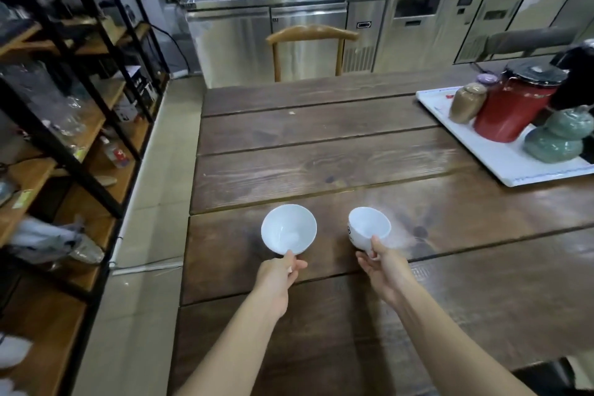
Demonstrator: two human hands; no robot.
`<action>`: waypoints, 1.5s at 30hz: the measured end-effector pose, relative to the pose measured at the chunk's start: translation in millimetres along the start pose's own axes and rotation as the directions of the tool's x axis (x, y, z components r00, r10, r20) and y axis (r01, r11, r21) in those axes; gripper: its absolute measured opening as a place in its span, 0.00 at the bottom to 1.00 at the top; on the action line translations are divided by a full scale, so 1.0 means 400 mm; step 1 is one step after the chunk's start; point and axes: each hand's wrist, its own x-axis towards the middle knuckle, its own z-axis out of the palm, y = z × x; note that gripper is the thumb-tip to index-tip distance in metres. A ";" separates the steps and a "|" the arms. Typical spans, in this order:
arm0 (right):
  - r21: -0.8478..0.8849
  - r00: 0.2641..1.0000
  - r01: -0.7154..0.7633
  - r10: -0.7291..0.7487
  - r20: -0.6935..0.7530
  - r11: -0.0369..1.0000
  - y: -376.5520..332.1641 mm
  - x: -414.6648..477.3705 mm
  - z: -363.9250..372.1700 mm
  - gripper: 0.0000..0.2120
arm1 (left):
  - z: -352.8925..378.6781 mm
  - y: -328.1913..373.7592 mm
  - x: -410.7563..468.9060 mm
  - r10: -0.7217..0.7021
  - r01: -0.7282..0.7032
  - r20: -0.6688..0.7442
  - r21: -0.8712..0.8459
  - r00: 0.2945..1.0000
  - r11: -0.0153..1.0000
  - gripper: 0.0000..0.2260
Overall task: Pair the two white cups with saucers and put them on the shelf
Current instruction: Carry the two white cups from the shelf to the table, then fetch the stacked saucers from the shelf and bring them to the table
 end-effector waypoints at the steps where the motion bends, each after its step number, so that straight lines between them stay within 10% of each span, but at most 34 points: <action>1: 0.002 1.000 0.000 0.000 0.011 1.000 0.001 0.007 -0.006 0.17 | 0.004 -0.005 0.007 -0.012 0.012 -0.012 0.005 1.000 1.000 0.14; 24: -0.644 0.988 0.144 -0.148 0.049 0.751 -0.153 -0.023 -0.144 0.21 | -0.029 -0.004 -0.087 0.138 -0.089 -0.112 0.364 0.984 0.927 0.19; 34: -0.684 0.570 0.729 -0.530 0.628 -0.026 -0.170 -0.312 -0.022 0.37 | -0.089 0.006 -0.277 0.907 -0.328 -0.045 0.924 0.420 0.197 0.30; 45: -0.371 0.243 0.882 -0.393 0.887 -0.291 0.127 -0.643 0.175 0.42 | -0.513 -0.134 -0.518 0.965 -0.274 -0.178 0.934 0.193 0.227 0.35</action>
